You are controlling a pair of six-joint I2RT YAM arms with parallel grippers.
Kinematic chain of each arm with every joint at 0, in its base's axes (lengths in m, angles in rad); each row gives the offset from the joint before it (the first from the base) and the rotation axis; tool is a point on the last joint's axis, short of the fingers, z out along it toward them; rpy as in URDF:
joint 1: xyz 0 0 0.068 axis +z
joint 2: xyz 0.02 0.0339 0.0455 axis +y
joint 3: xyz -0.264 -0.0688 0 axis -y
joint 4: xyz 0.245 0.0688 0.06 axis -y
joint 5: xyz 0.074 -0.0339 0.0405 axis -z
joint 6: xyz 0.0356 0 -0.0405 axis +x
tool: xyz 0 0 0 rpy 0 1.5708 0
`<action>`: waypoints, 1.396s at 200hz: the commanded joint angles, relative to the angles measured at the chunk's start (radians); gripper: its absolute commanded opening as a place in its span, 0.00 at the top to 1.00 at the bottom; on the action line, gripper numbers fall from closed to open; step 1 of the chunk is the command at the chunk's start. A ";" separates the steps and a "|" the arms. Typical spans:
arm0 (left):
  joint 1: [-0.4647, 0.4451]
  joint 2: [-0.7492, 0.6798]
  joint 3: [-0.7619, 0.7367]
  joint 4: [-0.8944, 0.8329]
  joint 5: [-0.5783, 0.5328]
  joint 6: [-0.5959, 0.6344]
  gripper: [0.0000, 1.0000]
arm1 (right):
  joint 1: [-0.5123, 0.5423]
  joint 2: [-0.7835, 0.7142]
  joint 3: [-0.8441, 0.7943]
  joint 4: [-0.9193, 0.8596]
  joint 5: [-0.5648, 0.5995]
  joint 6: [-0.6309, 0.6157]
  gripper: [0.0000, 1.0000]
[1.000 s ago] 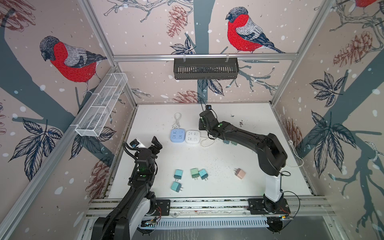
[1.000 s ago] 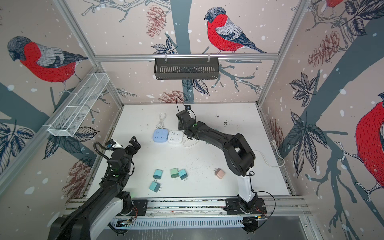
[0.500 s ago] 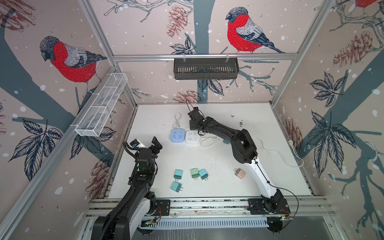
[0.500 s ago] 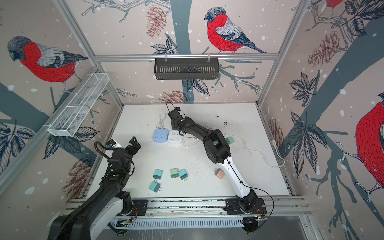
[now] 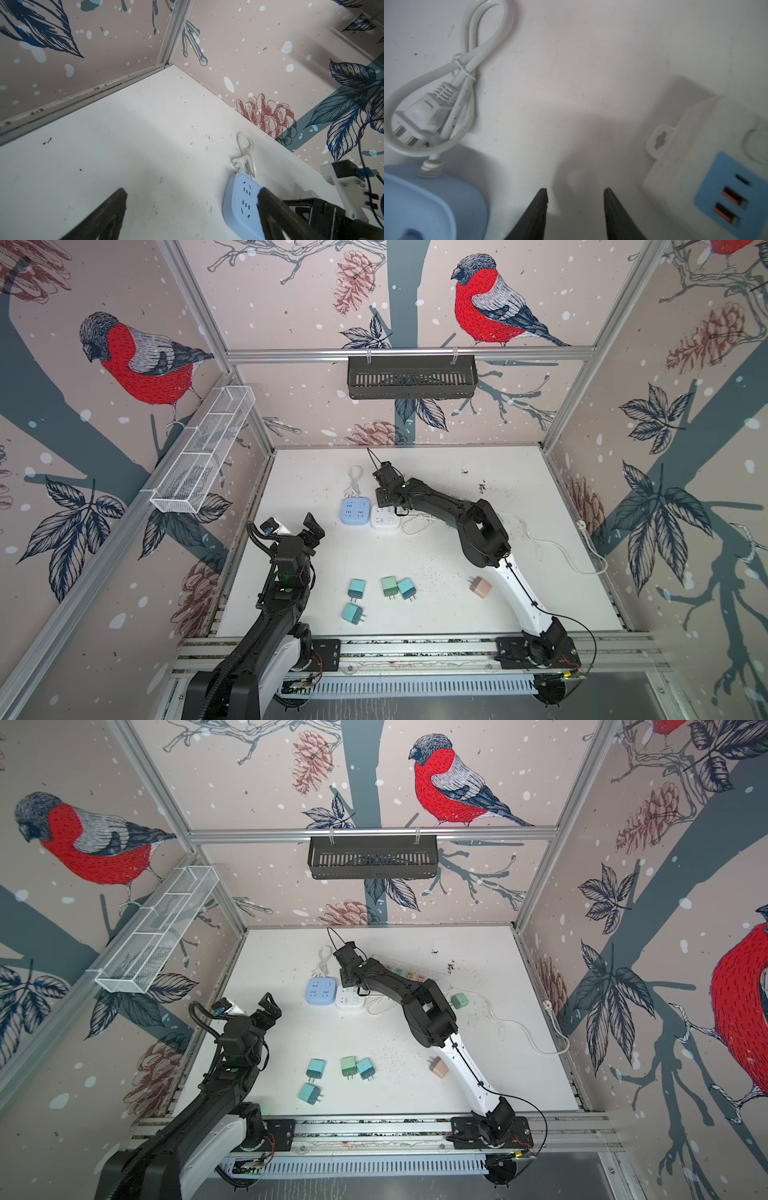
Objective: Insert the plug
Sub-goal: 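Move the right gripper down over the teal plug adapter nearest the robot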
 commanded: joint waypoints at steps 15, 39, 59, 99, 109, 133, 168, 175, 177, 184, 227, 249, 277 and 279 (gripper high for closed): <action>0.002 0.004 0.011 0.005 -0.016 -0.021 0.03 | 0.028 -0.003 -0.019 -0.027 0.020 -0.035 0.54; 0.002 0.005 0.011 0.005 -0.015 -0.021 0.03 | 0.055 -0.038 -0.069 -0.025 0.046 -0.051 0.55; 0.002 0.005 0.011 0.004 -0.015 -0.021 0.03 | 0.090 -0.095 -0.159 0.016 0.066 -0.084 0.54; 0.002 0.006 0.013 0.002 -0.015 -0.023 0.03 | 0.169 -0.207 -0.347 0.090 0.107 -0.142 0.51; 0.002 0.006 0.012 0.000 -0.016 -0.023 0.03 | 0.190 -0.231 -0.391 0.102 0.122 -0.150 0.51; 0.002 0.005 0.012 -0.001 -0.016 -0.024 0.03 | 0.227 -0.288 -0.500 0.139 0.128 -0.161 0.51; 0.002 0.006 0.015 -0.002 -0.018 -0.025 0.03 | 0.256 -0.380 -0.668 0.193 0.125 -0.137 0.51; 0.002 0.006 0.014 -0.002 -0.019 -0.025 0.03 | 0.259 -0.398 -0.698 0.205 0.124 -0.130 0.51; 0.002 0.005 0.014 -0.002 -0.017 -0.024 0.03 | 0.260 -0.403 -0.708 0.209 0.124 -0.127 0.51; 0.002 0.006 0.014 -0.002 -0.018 -0.024 0.02 | 0.262 -0.423 -0.736 0.217 0.124 -0.120 0.51; 0.002 0.005 0.014 -0.005 -0.018 -0.024 0.03 | 0.280 -0.536 -0.873 0.290 0.122 -0.085 0.51; 0.001 0.004 0.015 -0.006 -0.015 -0.025 0.03 | 0.296 -0.578 -0.875 0.291 0.130 -0.082 0.51; 0.002 0.003 0.014 -0.004 -0.010 -0.021 0.03 | 0.349 -0.668 -0.852 0.261 0.229 -0.052 0.51; 0.002 0.003 0.014 -0.003 -0.010 -0.021 0.03 | 0.356 -0.677 -0.851 0.258 0.239 -0.048 0.51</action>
